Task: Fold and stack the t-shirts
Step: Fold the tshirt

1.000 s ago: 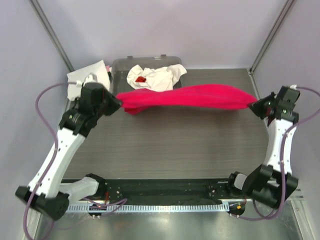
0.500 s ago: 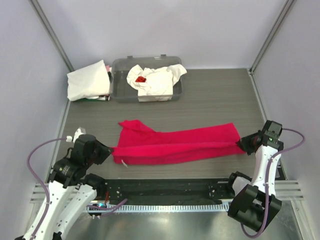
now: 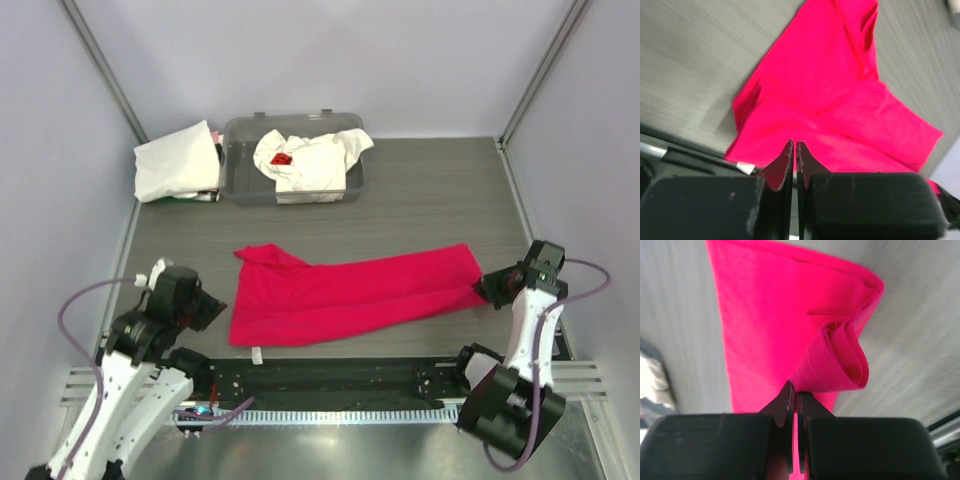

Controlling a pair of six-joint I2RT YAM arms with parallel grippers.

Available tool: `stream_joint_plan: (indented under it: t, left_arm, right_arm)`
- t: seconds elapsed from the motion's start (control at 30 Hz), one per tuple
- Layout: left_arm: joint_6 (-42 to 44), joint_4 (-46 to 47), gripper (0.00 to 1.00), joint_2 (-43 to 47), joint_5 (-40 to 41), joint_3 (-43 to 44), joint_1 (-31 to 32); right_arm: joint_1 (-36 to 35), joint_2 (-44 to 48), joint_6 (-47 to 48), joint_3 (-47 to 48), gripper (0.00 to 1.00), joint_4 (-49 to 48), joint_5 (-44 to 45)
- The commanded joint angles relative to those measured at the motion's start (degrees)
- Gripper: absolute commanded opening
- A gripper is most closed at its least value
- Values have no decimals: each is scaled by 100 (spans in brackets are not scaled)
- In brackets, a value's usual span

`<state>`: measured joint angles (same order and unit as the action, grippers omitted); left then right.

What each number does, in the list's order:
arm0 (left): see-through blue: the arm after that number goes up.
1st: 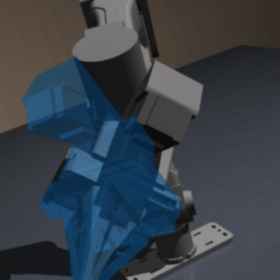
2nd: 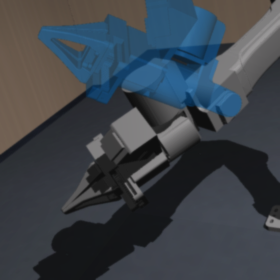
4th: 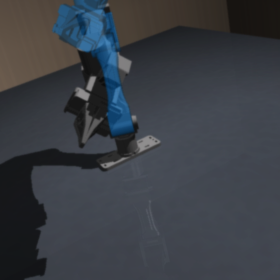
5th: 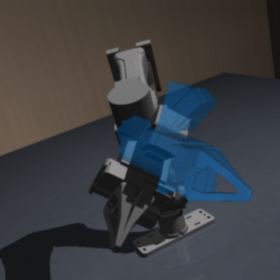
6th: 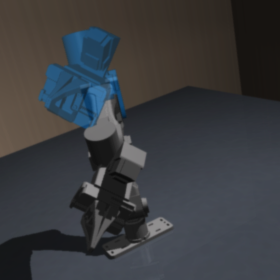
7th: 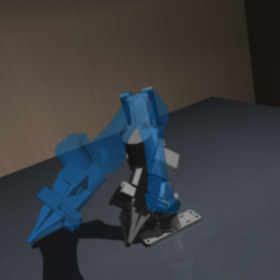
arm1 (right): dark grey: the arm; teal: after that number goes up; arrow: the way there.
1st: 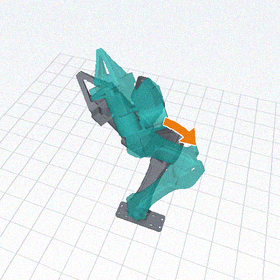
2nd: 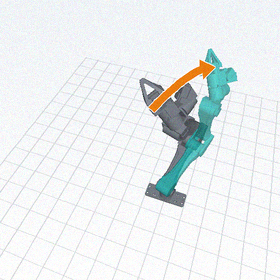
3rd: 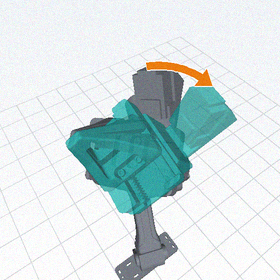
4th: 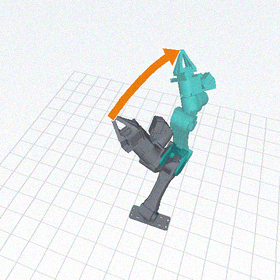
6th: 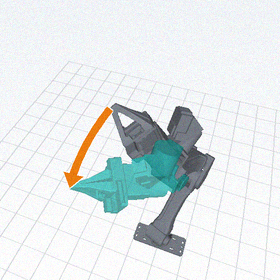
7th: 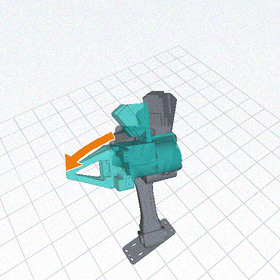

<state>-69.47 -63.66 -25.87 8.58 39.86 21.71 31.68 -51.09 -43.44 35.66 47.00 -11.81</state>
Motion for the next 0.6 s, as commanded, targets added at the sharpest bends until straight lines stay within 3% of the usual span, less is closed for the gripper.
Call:
stream_joint_plan:
  t: [0.0,0.17,0.23,0.3,0.4,0.5,0.57]
  left_arm:
    - [582,986,3,-1391,372,846,-18]
    - [1532,769,2,-3465,119,3066,-44]
    - [1638,671,26,-3417,-5,3134,-36]
    - [1709,732,47,-2997,-242,2705,-1]
    - [1534,871,50,-2339,-566,1532,271]
    - [893,1310,50,-1879,-691,318,990]
    - [228,1653,50,-1492,-508,-160,1886]
  right_arm:
    - [-267,-1073,-234,1002,1,-789,-374]
    - [-821,-2535,-121,3699,1,-105,-31]
    - [-830,-2782,107,4271,1,238,3]
    - [-848,-2705,187,4169,1,213,56]
    - [-865,-2284,143,3204,1,-364,30]
    - [-865,-2116,143,2263,1,-778,48]
    - [-865,-2115,186,1762,1,-964,56]
